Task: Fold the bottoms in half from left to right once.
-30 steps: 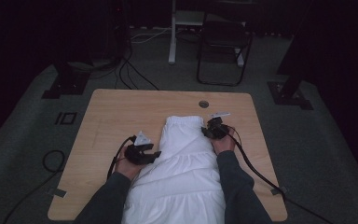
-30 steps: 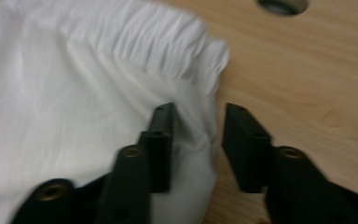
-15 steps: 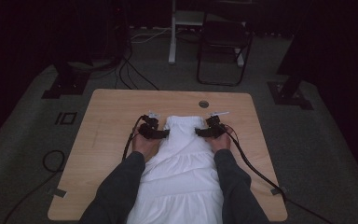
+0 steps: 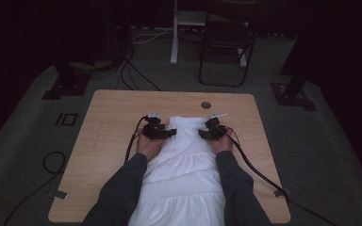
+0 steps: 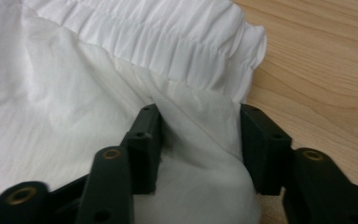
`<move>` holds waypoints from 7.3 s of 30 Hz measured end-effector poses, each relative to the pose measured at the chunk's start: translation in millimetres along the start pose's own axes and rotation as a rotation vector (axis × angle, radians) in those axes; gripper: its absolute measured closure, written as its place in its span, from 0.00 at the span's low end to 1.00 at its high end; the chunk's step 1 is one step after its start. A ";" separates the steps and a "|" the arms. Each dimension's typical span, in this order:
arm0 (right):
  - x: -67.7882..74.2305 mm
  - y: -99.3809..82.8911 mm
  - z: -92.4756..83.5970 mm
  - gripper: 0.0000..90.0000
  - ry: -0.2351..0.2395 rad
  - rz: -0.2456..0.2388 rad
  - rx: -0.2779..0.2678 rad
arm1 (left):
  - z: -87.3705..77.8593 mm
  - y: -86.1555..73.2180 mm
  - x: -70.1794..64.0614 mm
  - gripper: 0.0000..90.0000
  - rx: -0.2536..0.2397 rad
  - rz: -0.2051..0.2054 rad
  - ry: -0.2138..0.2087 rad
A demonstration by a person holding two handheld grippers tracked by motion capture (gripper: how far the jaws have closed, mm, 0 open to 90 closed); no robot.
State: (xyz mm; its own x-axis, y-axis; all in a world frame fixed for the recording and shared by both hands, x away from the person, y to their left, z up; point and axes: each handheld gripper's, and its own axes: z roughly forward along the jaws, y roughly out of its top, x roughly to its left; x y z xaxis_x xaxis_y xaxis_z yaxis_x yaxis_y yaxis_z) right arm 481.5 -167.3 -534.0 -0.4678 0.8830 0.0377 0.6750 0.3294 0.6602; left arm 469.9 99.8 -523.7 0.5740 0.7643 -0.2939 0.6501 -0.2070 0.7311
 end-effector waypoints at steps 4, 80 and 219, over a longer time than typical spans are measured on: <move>1.8 1.0 -0.9 0.71 0.005 0.005 0.010 | 15.9 -2.3 -5.5 0.20 0.067 0.025 0.052; 93.4 -131.9 -166.2 0.93 0.374 -0.232 -0.087 | -141.2 -130.4 -113.5 0.91 0.149 0.417 -0.163; 49.3 -31.4 -136.9 0.94 0.295 -0.194 -0.289 | -132.9 -39.3 -66.5 0.95 -0.093 0.344 -0.006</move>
State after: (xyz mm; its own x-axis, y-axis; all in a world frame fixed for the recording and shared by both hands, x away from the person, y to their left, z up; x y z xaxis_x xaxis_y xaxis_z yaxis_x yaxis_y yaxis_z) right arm 359.2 -179.9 -450.2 -0.7404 0.6677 0.0774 0.3919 0.3353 0.8567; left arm 340.0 138.2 -451.1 0.7546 0.6558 -0.0238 0.3702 -0.3955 0.8406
